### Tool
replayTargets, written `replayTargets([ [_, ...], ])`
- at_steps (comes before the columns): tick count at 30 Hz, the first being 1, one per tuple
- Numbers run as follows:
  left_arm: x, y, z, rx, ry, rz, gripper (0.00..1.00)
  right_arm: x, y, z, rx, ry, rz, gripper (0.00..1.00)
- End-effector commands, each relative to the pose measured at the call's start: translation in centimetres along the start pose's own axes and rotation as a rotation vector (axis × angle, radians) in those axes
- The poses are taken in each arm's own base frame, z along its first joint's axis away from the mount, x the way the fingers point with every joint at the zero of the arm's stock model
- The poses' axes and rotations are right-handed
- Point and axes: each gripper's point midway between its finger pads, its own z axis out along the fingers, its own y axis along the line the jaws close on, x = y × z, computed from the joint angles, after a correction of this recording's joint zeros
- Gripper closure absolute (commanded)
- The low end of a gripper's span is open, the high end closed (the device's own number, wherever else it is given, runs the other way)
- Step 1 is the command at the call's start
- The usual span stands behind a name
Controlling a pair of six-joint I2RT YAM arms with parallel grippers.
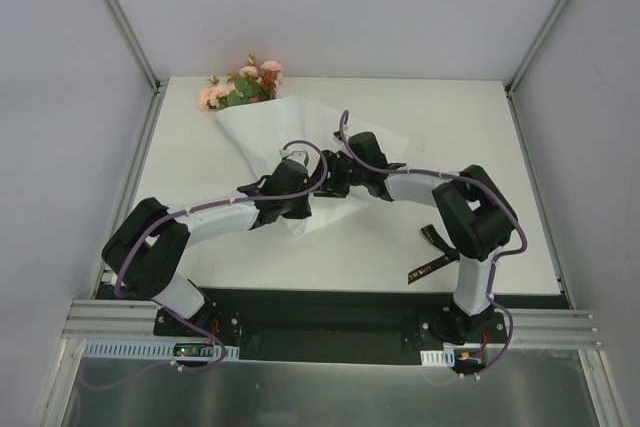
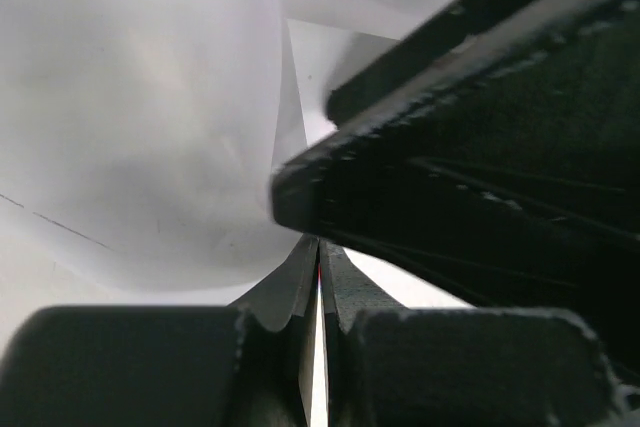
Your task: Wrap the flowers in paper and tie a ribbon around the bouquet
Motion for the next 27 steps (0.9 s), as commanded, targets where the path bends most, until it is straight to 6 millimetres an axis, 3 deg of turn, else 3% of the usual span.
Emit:
replayTargets([
  [1,-0.1,-0.4,0.0,0.018,-0.013,0.024,1.0,-0.8,2.3,1.6,-0.065,-0.004,-0.076,0.42],
  [4,0.1,-0.3,-0.1,0.022,-0.008,0.032,1.0,-0.8,2.0,2.3,-0.068,0.015,-0.06,0.43],
  [7,0.4,-0.3,-0.1,0.03,-0.003,0.033,1.0,-0.6,2.0,2.8,-0.079,0.034,-0.064,0.5],
  [11,0.0,-0.6,-0.2,0.046,-0.006,0.055,1.0,-0.9,1.3,2.6,-0.065,0.024,-0.049,0.87],
  [13,0.0,-1.5,-0.9,0.11,0.009,0.064,1.0,-1.1,1.0,2.3,-0.061,0.018,-0.057,0.96],
  [14,-0.2,-1.2,-1.1,0.127,0.006,0.061,0.85,-1.1,1.1,2.2,-0.069,0.022,-0.059,0.99],
  [16,-1.0,-1.7,-2.4,0.181,-0.021,0.048,0.67,-1.1,0.9,2.2,-0.07,0.028,-0.063,0.99],
  [18,-2.1,-0.9,-3.2,0.187,-0.058,0.01,0.54,-1.0,0.8,2.3,-0.08,0.043,-0.059,0.99],
  [20,-3.6,-0.3,-4.5,0.202,-0.105,-0.028,0.52,-0.7,0.3,2.4,-0.07,0.045,-0.061,0.99],
  [22,-6.0,1.6,-5.5,0.185,-0.17,-0.096,0.51,-0.7,0.1,2.3,-0.066,0.046,-0.057,0.99],
  [24,-8.1,4.3,-5.8,0.148,-0.225,-0.203,0.54,-0.8,0.0,2.3,-0.063,0.043,-0.058,0.99],
  [27,-9.4,6.2,-5.4,0.154,-0.248,-0.307,0.61,-0.9,0.2,2.1,-0.064,0.038,-0.059,0.99],
])
